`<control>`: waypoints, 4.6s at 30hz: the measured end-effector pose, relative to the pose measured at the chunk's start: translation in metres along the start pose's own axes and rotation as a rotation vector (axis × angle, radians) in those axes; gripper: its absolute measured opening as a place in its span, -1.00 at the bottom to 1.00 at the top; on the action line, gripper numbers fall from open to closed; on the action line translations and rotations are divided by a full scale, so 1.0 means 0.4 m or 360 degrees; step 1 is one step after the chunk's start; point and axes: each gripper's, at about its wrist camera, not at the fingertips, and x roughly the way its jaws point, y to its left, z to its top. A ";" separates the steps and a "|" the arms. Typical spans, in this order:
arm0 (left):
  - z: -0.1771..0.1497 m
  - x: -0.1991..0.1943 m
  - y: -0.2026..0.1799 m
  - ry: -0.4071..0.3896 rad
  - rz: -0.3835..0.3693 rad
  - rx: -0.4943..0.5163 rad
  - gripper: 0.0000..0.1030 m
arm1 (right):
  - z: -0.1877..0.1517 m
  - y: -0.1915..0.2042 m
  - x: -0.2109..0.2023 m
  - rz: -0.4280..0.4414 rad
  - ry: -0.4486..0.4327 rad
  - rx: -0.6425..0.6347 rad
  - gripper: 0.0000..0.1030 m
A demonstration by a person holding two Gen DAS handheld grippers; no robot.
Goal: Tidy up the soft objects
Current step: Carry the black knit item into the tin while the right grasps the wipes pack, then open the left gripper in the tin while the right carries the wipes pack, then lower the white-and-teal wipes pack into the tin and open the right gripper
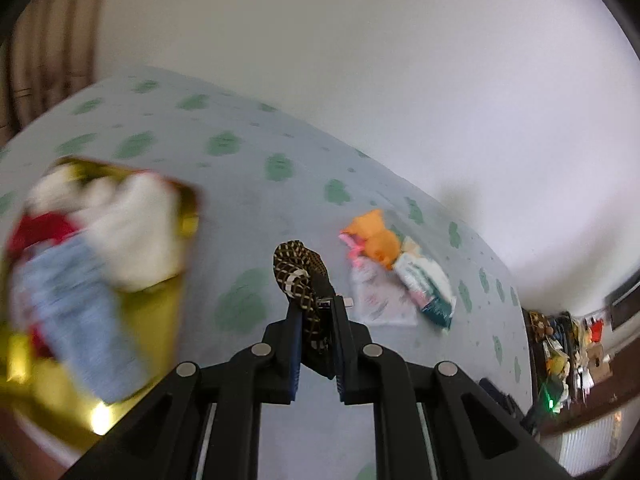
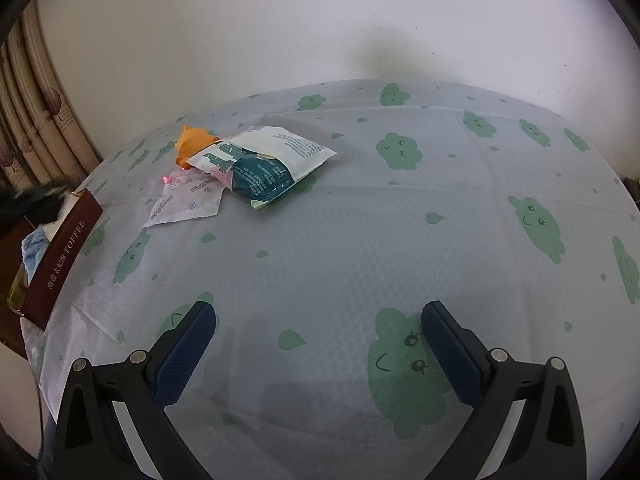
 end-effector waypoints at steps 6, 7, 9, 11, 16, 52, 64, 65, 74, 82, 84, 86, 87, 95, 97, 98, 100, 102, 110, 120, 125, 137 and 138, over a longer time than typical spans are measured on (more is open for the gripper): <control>-0.039 -0.176 0.159 -0.0040 0.0178 -0.0101 -0.75 | -0.001 0.002 -0.002 -0.0027 0.0001 -0.0007 0.98; -0.042 -0.201 0.185 -0.0060 0.0214 -0.0116 -0.75 | -0.001 0.002 -0.006 -0.0032 -0.0006 -0.0008 0.98; -0.048 -0.237 0.225 -0.0098 0.0274 -0.0125 -0.75 | 0.011 0.002 -0.012 0.0018 -0.0023 -0.0020 0.99; -0.050 -0.263 0.262 -0.0117 0.0326 -0.0125 -0.75 | 0.040 0.011 0.001 0.0042 0.0001 -0.0071 0.99; -0.050 -0.283 0.332 -0.0136 0.0397 -0.0157 -0.75 | 0.164 0.077 0.052 0.0172 0.0030 -0.0338 0.99; -0.101 -0.077 0.250 0.0136 0.1193 0.0695 -0.61 | 0.351 -0.016 0.190 0.0374 0.0429 -0.0510 0.51; -0.204 -0.023 0.109 0.0029 0.1385 0.1193 0.07 | 0.331 0.072 0.035 0.0518 0.0282 -0.0498 0.51; -0.201 -0.034 0.112 0.0020 0.1367 0.1163 0.07 | 0.328 0.088 0.025 0.0524 0.0273 -0.0516 0.51; -0.129 -0.260 0.196 -0.0280 0.0924 0.0545 0.08 | 0.304 0.275 -0.053 0.0702 0.0194 -0.0614 0.51; -0.157 -0.351 0.293 -0.0384 0.0930 0.0226 0.09 | 0.245 0.565 -0.072 0.0971 0.0226 -0.0809 0.51; -0.185 -0.364 0.288 -0.0439 0.0974 0.0243 0.09 | 0.227 0.634 -0.067 0.1025 0.0243 -0.0848 0.51; -0.200 -0.367 0.295 -0.0482 0.0992 0.0247 0.09 | 0.210 0.703 -0.059 0.1079 0.0263 -0.0875 0.51; -0.208 -0.372 0.299 -0.0500 0.0988 0.0240 0.09 | 0.203 0.734 -0.051 0.1106 0.0277 -0.0884 0.51; -0.261 -0.388 0.321 -0.0602 0.1004 0.0242 0.10 | 0.127 0.978 0.026 0.1099 0.0358 -0.0927 0.51; -0.265 -0.393 0.326 -0.0609 0.0982 0.0238 0.10 | 0.101 1.021 0.049 0.1066 0.0380 -0.0883 0.51; -0.266 -0.396 0.327 -0.0617 0.0970 0.0236 0.10 | 0.087 1.040 0.059 0.1031 0.0381 -0.0868 0.51; -0.268 -0.408 0.333 -0.0646 0.0951 0.0222 0.10 | 0.065 1.065 0.076 0.0948 0.0369 -0.0845 0.51; -0.270 -0.416 0.337 -0.0667 0.0943 0.0221 0.10 | 0.050 1.075 0.094 0.0902 0.0387 -0.0786 0.51; -0.274 -0.423 0.358 -0.0657 0.0892 0.0176 0.10 | 0.025 1.076 0.151 0.0695 0.0371 -0.0531 0.52; -0.275 -0.433 0.370 -0.0667 0.0861 0.0131 0.10 | 0.033 1.077 0.147 0.0700 0.0361 -0.0341 0.62; -0.277 -0.434 0.366 -0.0670 0.0863 0.0136 0.10 | 0.080 0.979 0.076 0.0928 0.0231 -0.0165 0.84; -0.299 -0.412 0.294 -0.0674 0.0790 0.0320 0.10 | 0.028 0.424 -0.037 -0.0058 -0.0083 -0.0287 0.96; -0.303 -0.405 0.282 -0.0669 0.0792 0.0353 0.10 | 0.023 0.375 -0.036 -0.0130 -0.0071 -0.0265 0.96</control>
